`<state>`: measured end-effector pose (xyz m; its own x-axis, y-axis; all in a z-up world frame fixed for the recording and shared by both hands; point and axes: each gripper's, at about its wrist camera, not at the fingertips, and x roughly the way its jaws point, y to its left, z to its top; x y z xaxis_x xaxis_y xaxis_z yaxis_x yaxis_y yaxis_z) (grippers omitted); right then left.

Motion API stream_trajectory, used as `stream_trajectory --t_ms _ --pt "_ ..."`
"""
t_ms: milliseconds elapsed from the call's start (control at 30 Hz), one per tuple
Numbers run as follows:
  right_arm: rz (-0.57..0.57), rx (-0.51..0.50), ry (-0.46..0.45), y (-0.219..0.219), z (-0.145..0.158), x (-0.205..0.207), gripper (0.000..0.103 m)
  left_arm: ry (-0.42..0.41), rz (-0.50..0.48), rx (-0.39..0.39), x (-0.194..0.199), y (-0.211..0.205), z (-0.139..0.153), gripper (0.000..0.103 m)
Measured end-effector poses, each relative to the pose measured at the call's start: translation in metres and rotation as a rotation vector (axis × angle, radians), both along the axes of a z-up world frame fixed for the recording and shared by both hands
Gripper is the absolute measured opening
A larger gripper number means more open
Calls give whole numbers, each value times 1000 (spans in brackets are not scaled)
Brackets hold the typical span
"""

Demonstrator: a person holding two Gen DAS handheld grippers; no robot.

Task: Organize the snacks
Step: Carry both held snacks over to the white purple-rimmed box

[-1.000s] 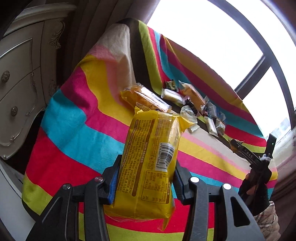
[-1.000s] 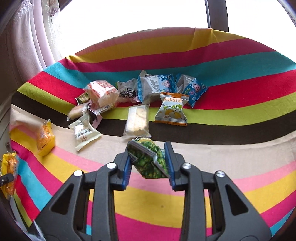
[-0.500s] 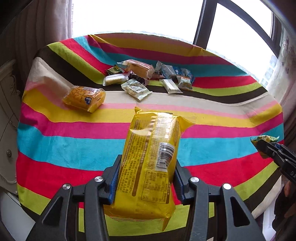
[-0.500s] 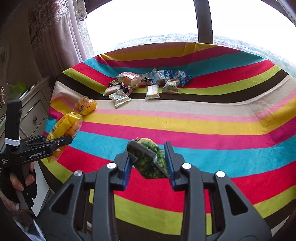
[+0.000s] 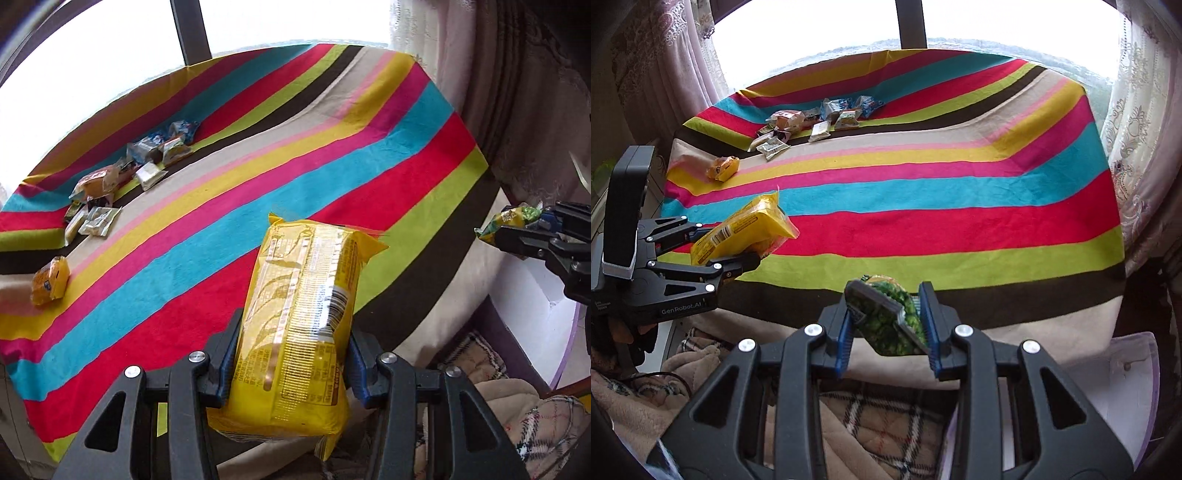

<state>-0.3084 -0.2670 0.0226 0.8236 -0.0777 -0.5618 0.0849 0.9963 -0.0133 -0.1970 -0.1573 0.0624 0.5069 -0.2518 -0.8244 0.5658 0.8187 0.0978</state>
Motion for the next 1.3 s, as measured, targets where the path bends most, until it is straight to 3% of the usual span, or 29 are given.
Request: stream_trajectory --t_ms 267,500,900,1300 --pt "-167 41 3 -36 -3 -77 37 -41 -245 65 -45 -75 5 49" --pt "-276 70 17 -63 -11 -122 37 -56 -386 85 -70 -121 9 49" --pt "-423 102 0 -94 -15 -170 37 -17 -519 93 -94 -181 3 49" --pt "-489 167 -7 -128 -34 -193 37 20 -606 141 -109 -231 -15 49"
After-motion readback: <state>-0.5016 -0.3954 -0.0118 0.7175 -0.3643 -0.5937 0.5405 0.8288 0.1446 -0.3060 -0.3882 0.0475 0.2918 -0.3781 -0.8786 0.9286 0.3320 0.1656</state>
